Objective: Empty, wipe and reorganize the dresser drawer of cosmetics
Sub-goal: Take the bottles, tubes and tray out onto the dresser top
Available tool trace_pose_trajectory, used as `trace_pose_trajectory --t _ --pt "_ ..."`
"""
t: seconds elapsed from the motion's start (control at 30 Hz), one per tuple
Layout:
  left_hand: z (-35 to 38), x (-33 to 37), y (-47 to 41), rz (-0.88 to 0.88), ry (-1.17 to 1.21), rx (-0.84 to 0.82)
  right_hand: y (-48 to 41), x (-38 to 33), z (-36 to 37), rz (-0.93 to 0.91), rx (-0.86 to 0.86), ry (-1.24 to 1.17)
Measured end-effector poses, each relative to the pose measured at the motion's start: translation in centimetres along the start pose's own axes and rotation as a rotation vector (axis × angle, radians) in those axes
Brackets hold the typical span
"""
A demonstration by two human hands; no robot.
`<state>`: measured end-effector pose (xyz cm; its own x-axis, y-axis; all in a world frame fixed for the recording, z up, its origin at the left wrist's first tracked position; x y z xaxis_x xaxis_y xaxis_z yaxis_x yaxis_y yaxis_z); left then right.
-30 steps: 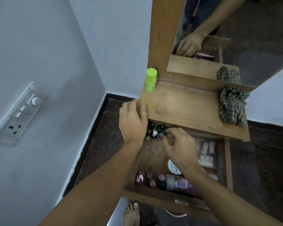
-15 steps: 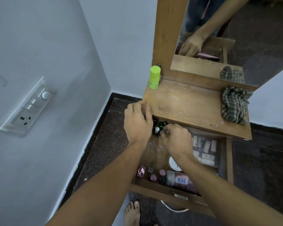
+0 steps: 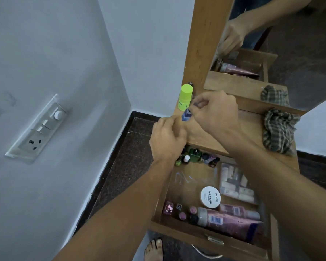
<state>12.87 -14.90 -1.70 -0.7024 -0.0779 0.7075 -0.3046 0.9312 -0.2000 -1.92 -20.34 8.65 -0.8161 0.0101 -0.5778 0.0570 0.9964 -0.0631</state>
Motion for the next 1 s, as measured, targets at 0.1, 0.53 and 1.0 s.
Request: trace_pose_trajectory --t 0.1,0.53,1.0 --pt "0.3 0.2 -1.6 -0.027 0.018 0.006 -1.3 -0.5 1.1 0.012 -0.011 -0.016" --pt "1.2 0.1 -4.0 -0.02 -0.081 0.037 -2.9 -0.8 3.3 0.022 0.04 -0.014" --pt "1.5 0.1 -3.7 -0.026 -0.109 0.001 3.0 4.8 0.4 0.031 0.195 -0.092"
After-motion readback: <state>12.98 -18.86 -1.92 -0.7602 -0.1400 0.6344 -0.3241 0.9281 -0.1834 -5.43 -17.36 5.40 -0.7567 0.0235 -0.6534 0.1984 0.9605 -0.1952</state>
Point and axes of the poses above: each hand's wrist, its own y-axis away from the middle knuckle, its own z-axis out of the palm, x = y × z, the point moved 9 cm from there along -y, towards the middle knuckle, and after that the axes turned 5 degrees about z, right-handed, at the moved point
